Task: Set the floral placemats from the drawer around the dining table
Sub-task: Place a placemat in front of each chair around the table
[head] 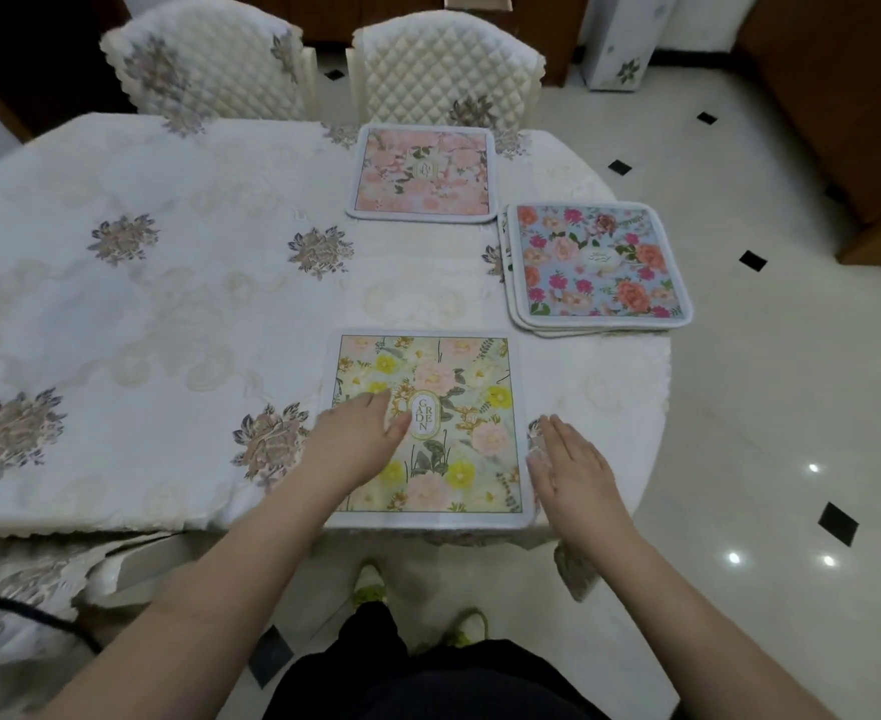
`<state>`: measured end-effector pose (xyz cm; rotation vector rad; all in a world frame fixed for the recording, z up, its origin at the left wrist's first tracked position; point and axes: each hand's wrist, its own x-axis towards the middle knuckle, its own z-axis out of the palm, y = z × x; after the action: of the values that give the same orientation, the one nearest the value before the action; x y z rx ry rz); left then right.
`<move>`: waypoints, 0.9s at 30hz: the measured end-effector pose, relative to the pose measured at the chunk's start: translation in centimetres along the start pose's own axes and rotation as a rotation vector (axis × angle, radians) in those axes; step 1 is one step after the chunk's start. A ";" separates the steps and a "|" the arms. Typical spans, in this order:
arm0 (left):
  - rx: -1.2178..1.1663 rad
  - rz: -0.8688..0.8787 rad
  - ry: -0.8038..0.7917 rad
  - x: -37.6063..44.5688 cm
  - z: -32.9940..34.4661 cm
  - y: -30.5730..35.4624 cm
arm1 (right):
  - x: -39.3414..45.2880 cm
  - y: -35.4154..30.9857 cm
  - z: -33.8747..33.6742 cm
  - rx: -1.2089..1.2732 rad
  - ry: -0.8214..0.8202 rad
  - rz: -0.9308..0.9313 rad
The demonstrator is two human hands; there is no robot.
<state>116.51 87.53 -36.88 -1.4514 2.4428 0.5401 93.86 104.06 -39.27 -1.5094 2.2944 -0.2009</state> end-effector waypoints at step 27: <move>0.160 0.703 0.345 4.4 -8.3 15.6 | -4.7 2.3 -10.6 -0.005 0.450 0.559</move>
<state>100.52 87.26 -28.18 -0.6286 3.1752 0.2085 89.45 108.30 -29.22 -0.8212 2.9659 -0.4056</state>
